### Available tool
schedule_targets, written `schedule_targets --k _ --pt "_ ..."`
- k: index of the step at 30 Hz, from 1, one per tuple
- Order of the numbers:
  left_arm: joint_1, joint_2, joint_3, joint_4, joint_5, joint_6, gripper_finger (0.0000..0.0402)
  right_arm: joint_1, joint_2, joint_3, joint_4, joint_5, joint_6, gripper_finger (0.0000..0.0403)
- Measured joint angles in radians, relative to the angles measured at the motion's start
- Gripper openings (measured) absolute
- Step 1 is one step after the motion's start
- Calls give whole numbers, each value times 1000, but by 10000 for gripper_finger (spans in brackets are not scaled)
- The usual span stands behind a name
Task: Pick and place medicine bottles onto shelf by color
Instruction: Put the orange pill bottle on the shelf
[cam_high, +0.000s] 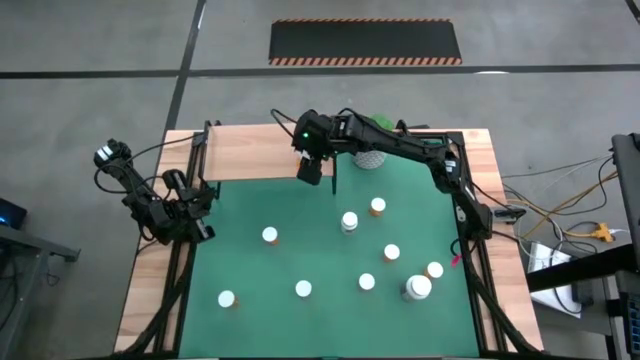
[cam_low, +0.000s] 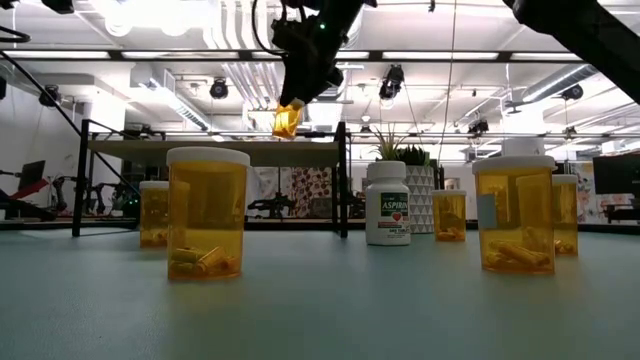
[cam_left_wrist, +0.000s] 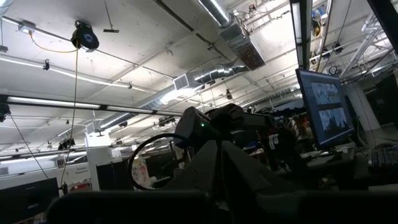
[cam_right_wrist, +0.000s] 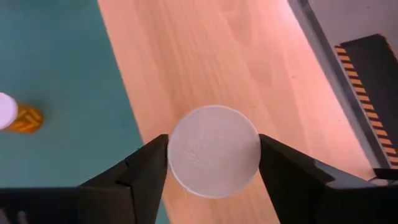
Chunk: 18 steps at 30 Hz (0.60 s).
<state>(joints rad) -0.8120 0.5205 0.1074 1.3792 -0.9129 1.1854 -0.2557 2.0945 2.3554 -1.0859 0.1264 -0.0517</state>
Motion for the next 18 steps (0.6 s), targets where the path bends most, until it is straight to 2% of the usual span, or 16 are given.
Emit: schedule_targets --k 4,8,14,18 --pt "0 0 0 0 0 0 6 2 0 0 1 -3 -1 256" --pt "0 0 0 0 0 0 6 1 -3 0 4 2 -4 261" --pt "0 0 0 0 0 -1 6 23 -82 0 -37 5 -1 249" --pt "0 0 0 0 2 -3 6 104 -179 -65 4 9 -18 231"
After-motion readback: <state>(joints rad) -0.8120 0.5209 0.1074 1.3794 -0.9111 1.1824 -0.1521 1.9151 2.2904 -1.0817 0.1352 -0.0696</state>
